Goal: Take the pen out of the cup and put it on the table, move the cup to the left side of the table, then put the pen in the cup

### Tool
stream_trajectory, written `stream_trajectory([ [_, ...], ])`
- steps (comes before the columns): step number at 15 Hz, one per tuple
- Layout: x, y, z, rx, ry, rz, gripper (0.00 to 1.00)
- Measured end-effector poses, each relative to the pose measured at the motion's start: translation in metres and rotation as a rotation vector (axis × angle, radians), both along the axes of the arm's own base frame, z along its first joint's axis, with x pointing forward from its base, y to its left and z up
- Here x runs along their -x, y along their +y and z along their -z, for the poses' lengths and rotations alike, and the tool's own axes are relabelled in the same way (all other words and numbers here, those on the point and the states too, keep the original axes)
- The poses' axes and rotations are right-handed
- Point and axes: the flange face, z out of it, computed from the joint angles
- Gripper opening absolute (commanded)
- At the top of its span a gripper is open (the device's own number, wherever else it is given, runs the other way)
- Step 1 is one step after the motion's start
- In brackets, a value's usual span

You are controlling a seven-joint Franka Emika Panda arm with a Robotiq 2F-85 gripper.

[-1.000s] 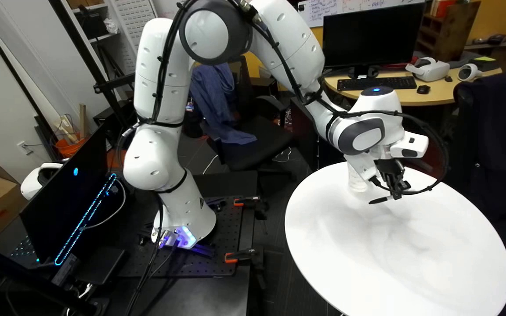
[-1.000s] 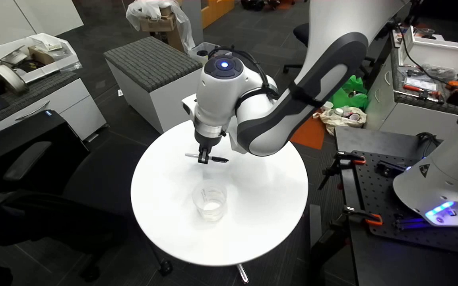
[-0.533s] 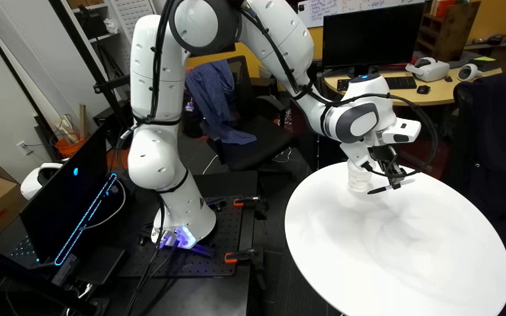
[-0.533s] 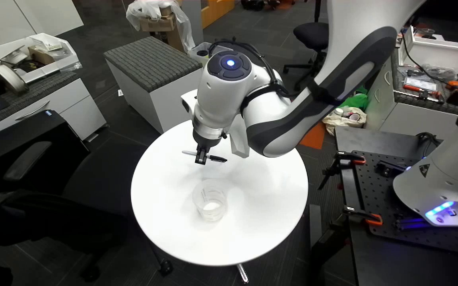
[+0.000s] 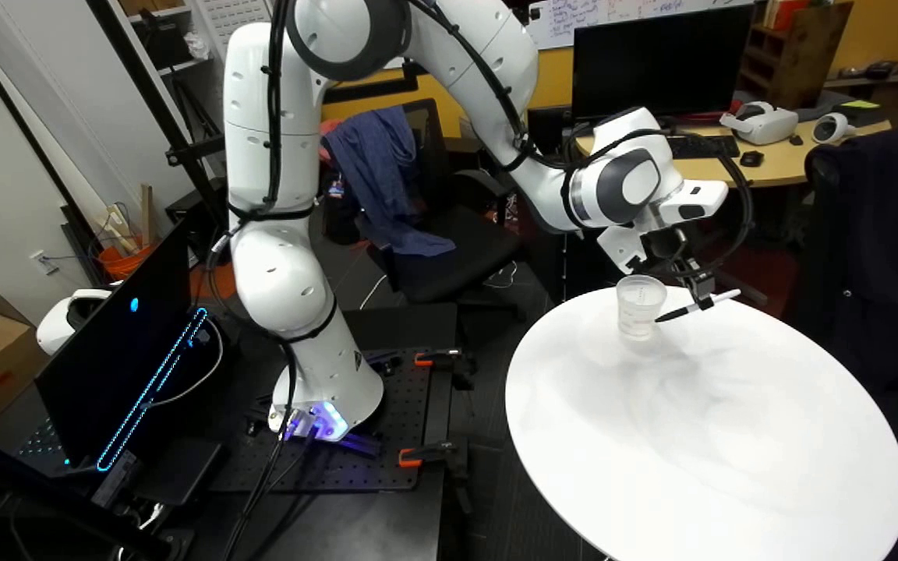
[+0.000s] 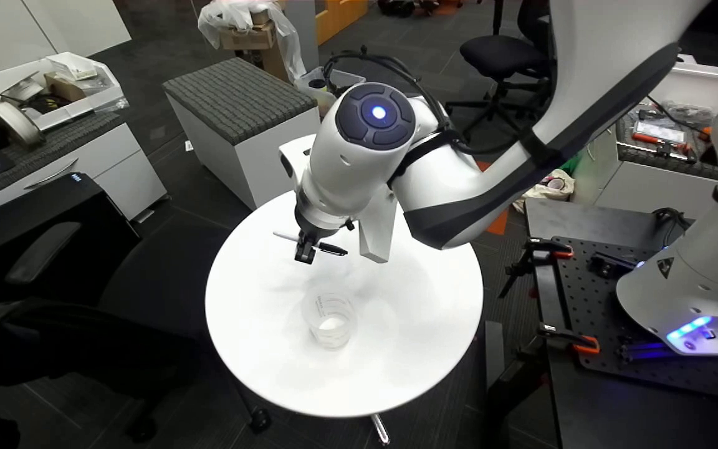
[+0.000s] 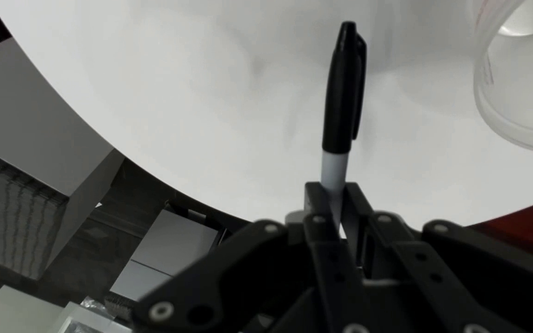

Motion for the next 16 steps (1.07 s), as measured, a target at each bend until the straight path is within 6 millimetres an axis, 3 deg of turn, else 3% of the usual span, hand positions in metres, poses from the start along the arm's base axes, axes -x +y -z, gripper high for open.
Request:
stream_trajectory([
  [10,0.017,0.059,-0.005,0.125,-0.081,0.017,0.03],
  [16,0.026,0.089,0.003,0.205,-0.137,0.020,0.03],
])
